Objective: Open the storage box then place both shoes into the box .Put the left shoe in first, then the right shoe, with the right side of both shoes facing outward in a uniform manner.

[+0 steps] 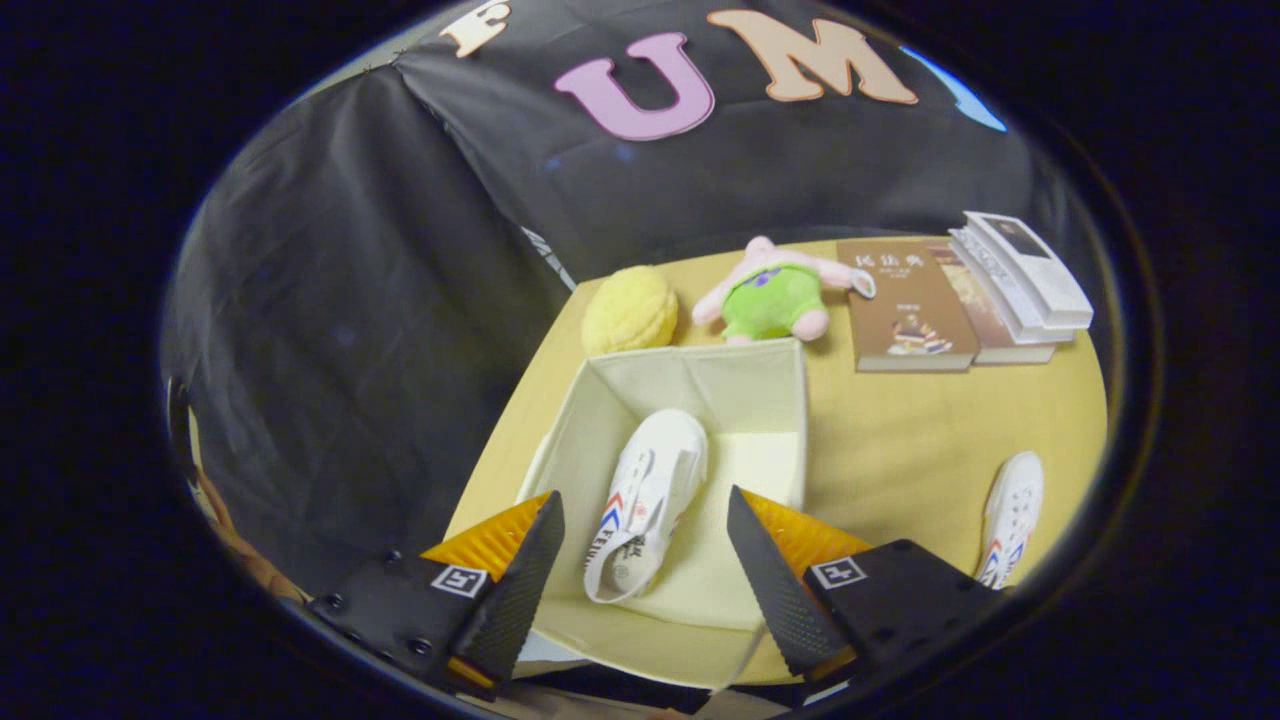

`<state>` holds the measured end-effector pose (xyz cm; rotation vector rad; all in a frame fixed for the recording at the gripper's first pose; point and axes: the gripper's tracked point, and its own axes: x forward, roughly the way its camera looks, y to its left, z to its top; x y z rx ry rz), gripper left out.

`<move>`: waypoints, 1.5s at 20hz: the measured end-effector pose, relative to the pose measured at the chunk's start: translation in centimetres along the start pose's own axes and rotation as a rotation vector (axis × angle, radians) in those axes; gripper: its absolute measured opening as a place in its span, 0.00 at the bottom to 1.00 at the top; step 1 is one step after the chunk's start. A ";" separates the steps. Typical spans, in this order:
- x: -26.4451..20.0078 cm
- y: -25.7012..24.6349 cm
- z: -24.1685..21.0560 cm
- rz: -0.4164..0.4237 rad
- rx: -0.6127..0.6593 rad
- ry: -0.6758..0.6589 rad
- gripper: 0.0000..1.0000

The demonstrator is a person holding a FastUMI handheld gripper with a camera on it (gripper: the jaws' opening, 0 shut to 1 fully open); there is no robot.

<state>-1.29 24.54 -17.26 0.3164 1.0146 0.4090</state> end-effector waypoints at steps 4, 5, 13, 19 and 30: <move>-3.8 -5.1 1.6 -0.037 -0.020 -0.063 1.00; -4.5 -6.5 1.9 -0.050 -0.020 -0.072 1.00; -9.2 -17.7 1.4 -0.182 -0.067 -0.066 1.00; -10.4 -25.4 -1.8 -0.271 -0.097 -0.001 1.00; -8.2 -35.2 -10.6 -0.320 -0.139 0.231 1.00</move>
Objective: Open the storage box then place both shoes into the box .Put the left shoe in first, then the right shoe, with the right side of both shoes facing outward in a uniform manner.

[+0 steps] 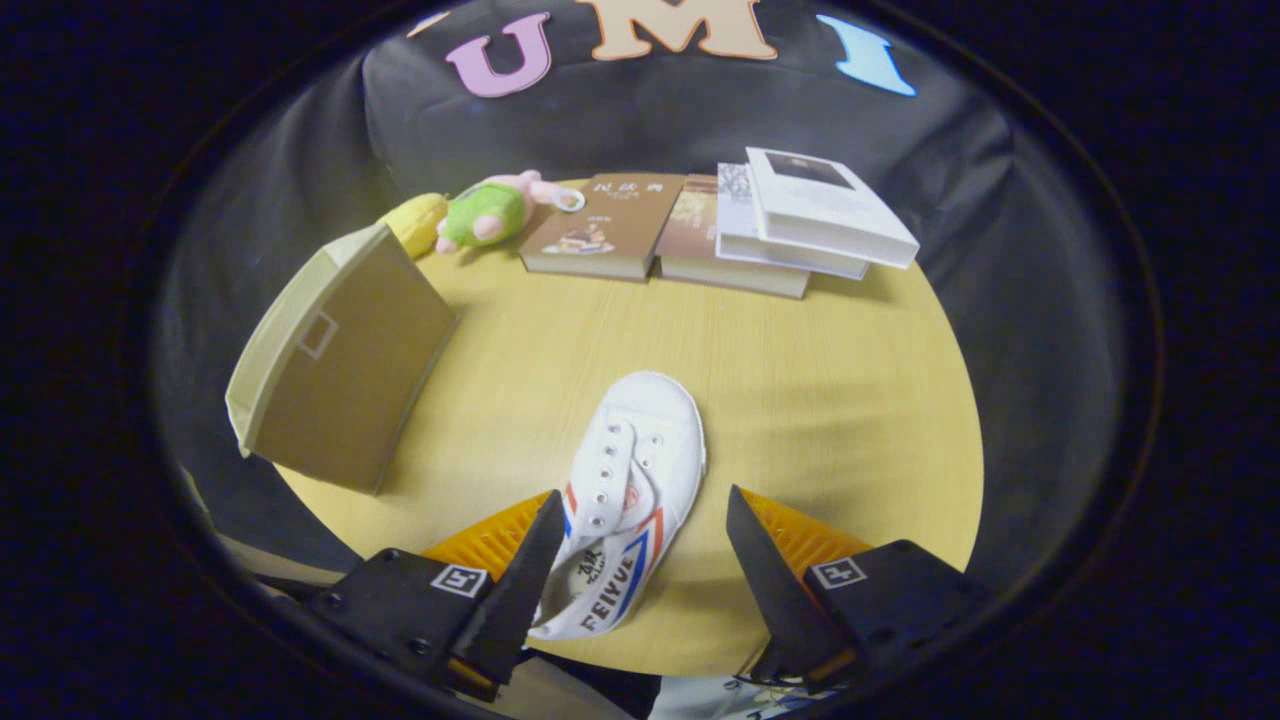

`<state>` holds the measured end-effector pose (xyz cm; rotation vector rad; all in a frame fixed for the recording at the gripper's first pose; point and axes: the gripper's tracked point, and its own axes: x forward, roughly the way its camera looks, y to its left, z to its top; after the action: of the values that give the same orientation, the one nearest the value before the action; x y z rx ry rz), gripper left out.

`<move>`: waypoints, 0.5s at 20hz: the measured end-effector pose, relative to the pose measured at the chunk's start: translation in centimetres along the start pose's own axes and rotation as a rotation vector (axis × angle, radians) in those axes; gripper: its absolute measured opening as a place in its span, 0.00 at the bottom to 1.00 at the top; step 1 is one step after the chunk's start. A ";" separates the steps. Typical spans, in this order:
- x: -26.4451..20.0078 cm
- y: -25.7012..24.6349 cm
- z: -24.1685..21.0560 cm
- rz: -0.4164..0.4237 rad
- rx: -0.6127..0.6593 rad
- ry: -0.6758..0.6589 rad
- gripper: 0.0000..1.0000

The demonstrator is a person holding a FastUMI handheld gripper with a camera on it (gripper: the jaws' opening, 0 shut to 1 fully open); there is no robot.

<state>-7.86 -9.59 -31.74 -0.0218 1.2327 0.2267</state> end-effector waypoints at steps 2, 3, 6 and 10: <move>1.1 -0.2 -1.6 0.009 -0.031 0.050 1.00; 1.6 -0.1 -2.1 0.017 -0.042 0.067 1.00; 3.0 -0.2 -3.7 0.030 -0.071 0.125 0.98; 5.7 0.2 -4.4 0.065 -0.070 0.160 0.81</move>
<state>-10.24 -9.08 -38.57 -0.0614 1.3855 0.3301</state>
